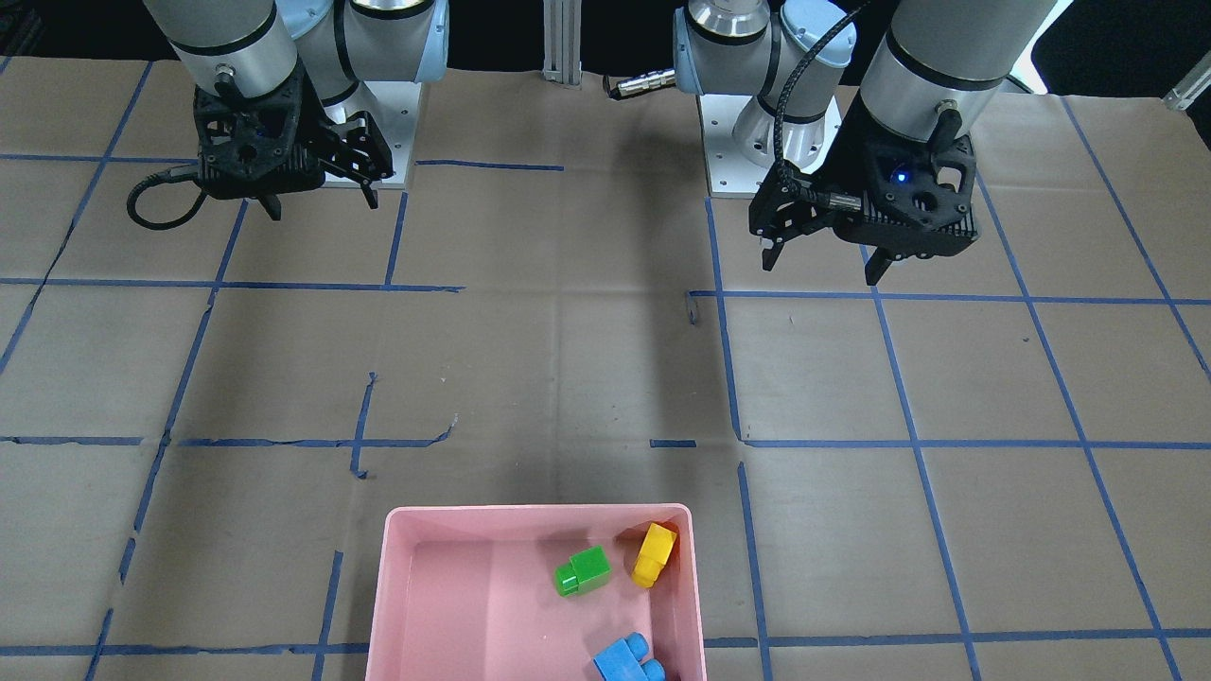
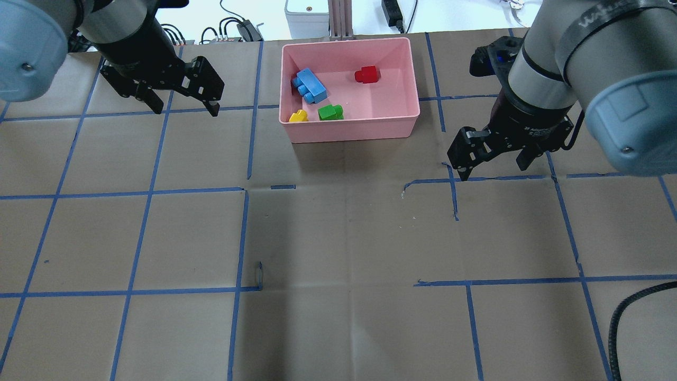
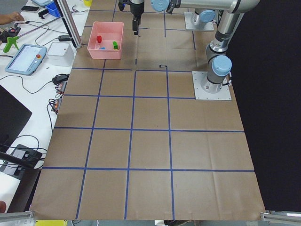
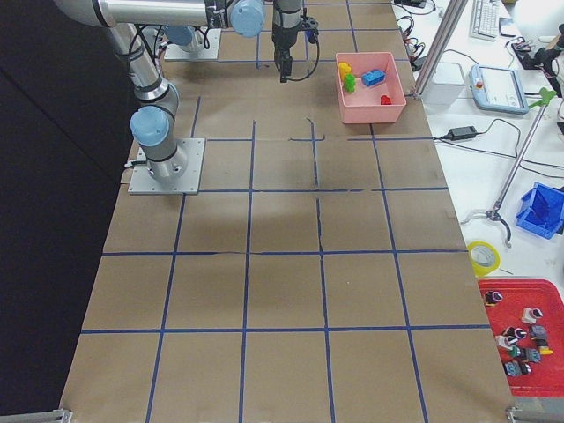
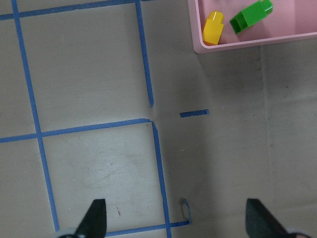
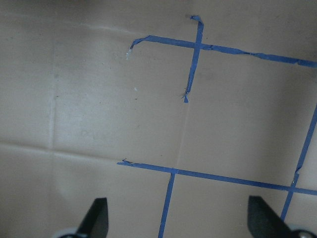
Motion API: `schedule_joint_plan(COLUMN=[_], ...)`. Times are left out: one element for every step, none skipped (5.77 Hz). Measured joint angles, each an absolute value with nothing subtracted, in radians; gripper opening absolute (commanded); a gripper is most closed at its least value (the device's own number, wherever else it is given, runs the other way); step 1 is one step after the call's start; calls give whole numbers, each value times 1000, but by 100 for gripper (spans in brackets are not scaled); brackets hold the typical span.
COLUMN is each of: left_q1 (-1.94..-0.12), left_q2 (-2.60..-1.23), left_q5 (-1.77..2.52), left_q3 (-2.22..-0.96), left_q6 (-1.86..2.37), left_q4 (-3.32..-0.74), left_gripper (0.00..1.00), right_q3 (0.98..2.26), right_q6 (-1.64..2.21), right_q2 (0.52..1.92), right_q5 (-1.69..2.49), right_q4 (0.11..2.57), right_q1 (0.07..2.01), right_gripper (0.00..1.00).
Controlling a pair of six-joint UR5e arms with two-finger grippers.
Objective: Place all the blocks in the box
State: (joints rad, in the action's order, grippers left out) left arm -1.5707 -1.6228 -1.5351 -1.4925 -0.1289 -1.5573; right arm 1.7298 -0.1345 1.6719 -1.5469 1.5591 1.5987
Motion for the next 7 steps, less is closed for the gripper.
schedule_joint_plan(left_q1=[-1570,-1570,-1570,-1571,-1571,-1571,-1571], left_q2=[-1620,-1620,-1618,-1612,-1614,-1617,-1617], left_q5=[-1535,-1536,-1536,-1535,-1533,-1532,-1533], left_q3=[-1493,-1493,-1494,-1496,-1498,-1498,-1498], left_q6=[-129,-129,-126,-120,-116,-116,-116], left_q4=[-1557,-1557,-1556,-1556,-1555,-1556,-1557], left_gripper=[100,100,100,100,100,100,100], right_q3=[1730,1730,1731,1731,1732,1732,1732], right_q6=[-135,-135,-136,-135,-134,-134,-133], right_q2=[1672,1672,1672,1672,1671,1671,1671], right_q5=[-1546,-1546,-1546,-1545,-1545,-1544,-1544], right_q4=[1560,1560,1560,1560,1559,1559,1559], right_q1=[1597,1596,1596,1595,1595,1595,1595], right_gripper=[100,100,100,100,100,100,100])
